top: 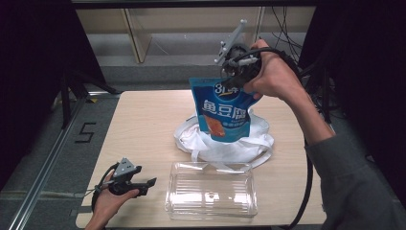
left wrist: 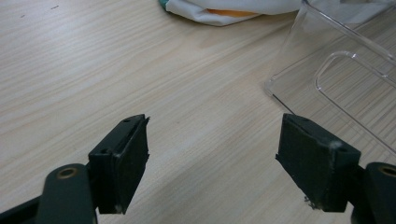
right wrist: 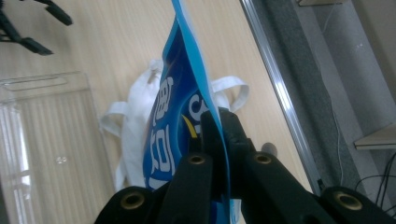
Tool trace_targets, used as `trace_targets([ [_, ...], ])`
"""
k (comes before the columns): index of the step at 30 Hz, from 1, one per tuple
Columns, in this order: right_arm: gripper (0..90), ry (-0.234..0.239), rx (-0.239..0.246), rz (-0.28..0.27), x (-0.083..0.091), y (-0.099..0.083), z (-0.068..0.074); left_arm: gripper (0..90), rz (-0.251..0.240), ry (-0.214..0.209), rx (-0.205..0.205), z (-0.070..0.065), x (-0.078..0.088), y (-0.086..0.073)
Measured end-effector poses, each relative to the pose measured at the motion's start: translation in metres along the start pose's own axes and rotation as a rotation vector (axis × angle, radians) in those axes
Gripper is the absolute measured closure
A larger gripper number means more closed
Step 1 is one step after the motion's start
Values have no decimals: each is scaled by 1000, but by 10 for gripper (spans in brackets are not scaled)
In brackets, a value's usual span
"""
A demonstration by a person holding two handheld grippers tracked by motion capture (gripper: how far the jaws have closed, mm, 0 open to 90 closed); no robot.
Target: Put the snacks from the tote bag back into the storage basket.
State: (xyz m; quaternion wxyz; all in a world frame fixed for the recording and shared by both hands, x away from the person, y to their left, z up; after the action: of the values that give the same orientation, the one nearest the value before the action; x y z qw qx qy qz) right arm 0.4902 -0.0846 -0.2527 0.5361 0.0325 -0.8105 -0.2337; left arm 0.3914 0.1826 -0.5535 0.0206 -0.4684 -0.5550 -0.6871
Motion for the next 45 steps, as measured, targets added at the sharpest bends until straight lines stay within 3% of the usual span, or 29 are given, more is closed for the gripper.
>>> trace_targets([
  [4,900,18,29,-10,9,0,14,238,-12,7,9,0,0,1],
  [5,900,21,17,-9,10,-1,19,238,4,4,-8,1,1,-1],
  [6,900,24,41,-16,11,0,21,238,-6,6,19,1,0,0],
  [7,900,30,32,-10,12,0,27,238,-22,10,36,0,-1,2],
  [11,900,30,66,-24,16,5,40,236,-24,15,39,1,-1,2],
  [13,900,32,59,-15,18,6,49,236,-24,13,36,0,-1,2],
  [15,900,4,90,-10,19,7,52,236,-22,14,39,1,-1,1],
  [21,900,38,106,-16,15,9,68,236,-18,16,34,2,-1,1],
  [24,900,51,150,-19,12,9,74,236,-11,18,18,3,0,1],
  [28,900,53,141,-9,10,6,87,236,-12,16,28,3,0,1],
  [31,900,66,179,-25,9,6,93,236,-15,17,26,3,0,1],
  [33,900,77,159,-15,9,2,101,236,-10,9,34,1,0,1],
  [35,900,92,182,-21,5,1,105,236,-8,4,35,1,0,0],
  [38,900,111,171,-16,4,-3,112,236,-15,16,19,3,0,1],
  [39,900,106,194,-28,3,-2,111,236,1,11,3,3,1,-1],
  [40,900,122,196,-23,2,-3,114,236,-4,9,12,2,0,0],
  [41,900,119,173,-18,2,-4,117,236,-11,17,17,3,0,0],
  [45,900,138,180,-12,-1,-6,124,236,12,5,10,1,1,-2],
])
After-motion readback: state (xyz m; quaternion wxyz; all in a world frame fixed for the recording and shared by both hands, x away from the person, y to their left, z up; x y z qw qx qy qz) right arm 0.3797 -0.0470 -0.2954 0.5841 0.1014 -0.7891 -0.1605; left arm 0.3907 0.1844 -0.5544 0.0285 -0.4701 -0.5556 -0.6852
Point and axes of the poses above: each handheld gripper's, and its own axes: x roughly backward along the jaws, y roughly out of its top, z roughly to its left, the point moved 10 cm from there along -x, roughly forward along the jaws, and after that the axes turned 3 degrees about z, right-handed, at the moved point
